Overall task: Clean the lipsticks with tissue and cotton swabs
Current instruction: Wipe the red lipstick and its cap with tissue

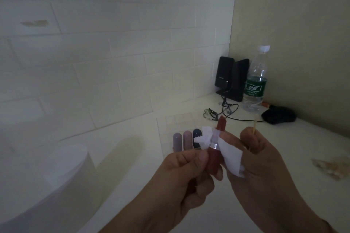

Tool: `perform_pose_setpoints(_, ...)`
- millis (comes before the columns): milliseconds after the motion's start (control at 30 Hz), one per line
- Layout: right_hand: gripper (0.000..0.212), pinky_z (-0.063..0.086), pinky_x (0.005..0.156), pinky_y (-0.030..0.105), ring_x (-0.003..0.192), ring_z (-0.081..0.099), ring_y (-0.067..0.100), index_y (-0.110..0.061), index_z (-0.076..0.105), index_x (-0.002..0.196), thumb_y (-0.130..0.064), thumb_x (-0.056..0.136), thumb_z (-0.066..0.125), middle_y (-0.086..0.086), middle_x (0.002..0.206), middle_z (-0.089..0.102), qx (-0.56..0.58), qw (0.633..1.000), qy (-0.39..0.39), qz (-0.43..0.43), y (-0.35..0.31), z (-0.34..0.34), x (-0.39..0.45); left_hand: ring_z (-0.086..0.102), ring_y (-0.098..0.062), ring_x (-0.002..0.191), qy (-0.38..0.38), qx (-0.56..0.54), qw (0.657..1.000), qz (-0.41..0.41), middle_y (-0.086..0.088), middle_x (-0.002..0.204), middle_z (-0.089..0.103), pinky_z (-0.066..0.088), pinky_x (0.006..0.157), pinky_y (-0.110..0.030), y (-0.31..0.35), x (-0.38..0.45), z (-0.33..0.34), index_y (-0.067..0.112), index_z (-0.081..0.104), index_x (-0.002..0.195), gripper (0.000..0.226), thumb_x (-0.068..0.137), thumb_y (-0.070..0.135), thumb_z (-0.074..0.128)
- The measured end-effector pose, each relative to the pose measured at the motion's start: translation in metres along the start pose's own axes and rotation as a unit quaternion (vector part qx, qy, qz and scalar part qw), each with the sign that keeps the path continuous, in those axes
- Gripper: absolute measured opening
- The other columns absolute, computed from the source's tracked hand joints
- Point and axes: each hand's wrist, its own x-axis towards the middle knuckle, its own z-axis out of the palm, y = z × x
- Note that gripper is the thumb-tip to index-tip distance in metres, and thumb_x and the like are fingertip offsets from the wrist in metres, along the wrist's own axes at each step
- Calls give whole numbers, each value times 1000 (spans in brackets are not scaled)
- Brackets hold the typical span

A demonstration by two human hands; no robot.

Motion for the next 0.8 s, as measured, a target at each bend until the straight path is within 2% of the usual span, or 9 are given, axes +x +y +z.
perform_pose_setpoints(133, 67, 39, 50, 20, 46, 41, 15, -25, 49, 42, -55, -4, 87, 0, 50, 60, 1, 1000, 14, -13, -1, 0, 0, 43, -7, 35, 19, 15, 1000, 5, -10, 66, 64, 22, 32, -11, 0, 0, 1, 0, 68, 80, 28, 84, 27, 68)
perform_pose_setpoints(267, 62, 45, 50, 22, 50, 52, 20, -25, 45, 42, -44, 8, 92, 3, 50, 60, -17, 999, 19, -26, 2, -3, 0, 38, -10, 34, 72, 91, 993, 36, -11, 55, 59, 24, 37, -11, -1, 3, 3, 10, 72, 66, 17, 65, 21, 85)
perform_pose_setpoints(333, 66, 48, 55, 27, 55, 58, 23, -25, 44, 41, -58, 6, 89, 5, 57, 66, -33, 999, 8, -28, 1, 1, 0, 36, -9, 33, 52, 73, 995, 33, -8, 50, 53, 23, 36, -11, -1, 1, 1, 7, 68, 66, 18, 74, 21, 77)
perform_pose_setpoints(467, 72, 47, 46, 22, 46, 59, 10, -21, 47, 46, -59, -1, 86, 2, 52, 64, -40, 998, 30, -32, 2, 0, 2, 41, -7, 39, -27, -13, 1000, -3, -7, 68, 57, 24, 34, -12, 2, -1, -2, 11, 72, 75, 23, 83, 26, 57)
perform_pose_setpoints(533, 63, 42, 52, 26, 44, 51, 10, -22, 46, 44, -53, 10, 89, 0, 47, 55, -69, 997, 12, -42, 2, -3, 1, 41, -7, 39, -44, -36, 998, -31, -6, 66, 54, 24, 34, -12, 3, -1, -4, 11, 72, 80, 25, 83, 29, 56)
perform_pose_setpoints(633, 32, 52, 57, 29, 57, 61, 16, -16, 62, 60, -34, 55, 87, 6, 63, 66, -112, 992, -32, -53, 6, -8, -1, 42, -7, 37, -77, -51, 993, -67, -4, 65, 52, 26, 33, -12, 3, -2, -8, 9, 70, 83, 29, 84, 33, 54)
perform_pose_setpoints(667, 33, 54, 63, 31, 63, 64, 22, -10, 62, 64, -32, 59, 87, 12, 69, 69, -125, 990, -36, -51, 7, -8, -1, 42, -7, 38, -90, -61, 991, -76, -4, 65, 52, 26, 33, -12, 3, -2, -9, 9, 69, 83, 30, 86, 34, 53)
perform_pose_setpoints(733, 44, 55, 67, 42, 66, 65, 34, -11, 63, 57, -40, 42, 92, 20, 70, 68, -97, 994, -46, -23, 6, -9, -1, 42, -7, 38, -108, -88, 986, -89, -3, 65, 51, 27, 33, -12, 3, -1, -12, 10, 68, 82, 31, 89, 34, 49)
perform_pose_setpoints(800, 49, 57, 64, 34, 67, 68, 27, -18, 72, 58, -48, 26, 93, 13, 72, 71, -49, 995, -82, -13, 4, -6, 0, 42, -7, 38, -112, -109, 982, -105, -3, 64, 50, 28, 33, -12, 2, -1, -13, 11, 67, 81, 32, 89, 35, 48)
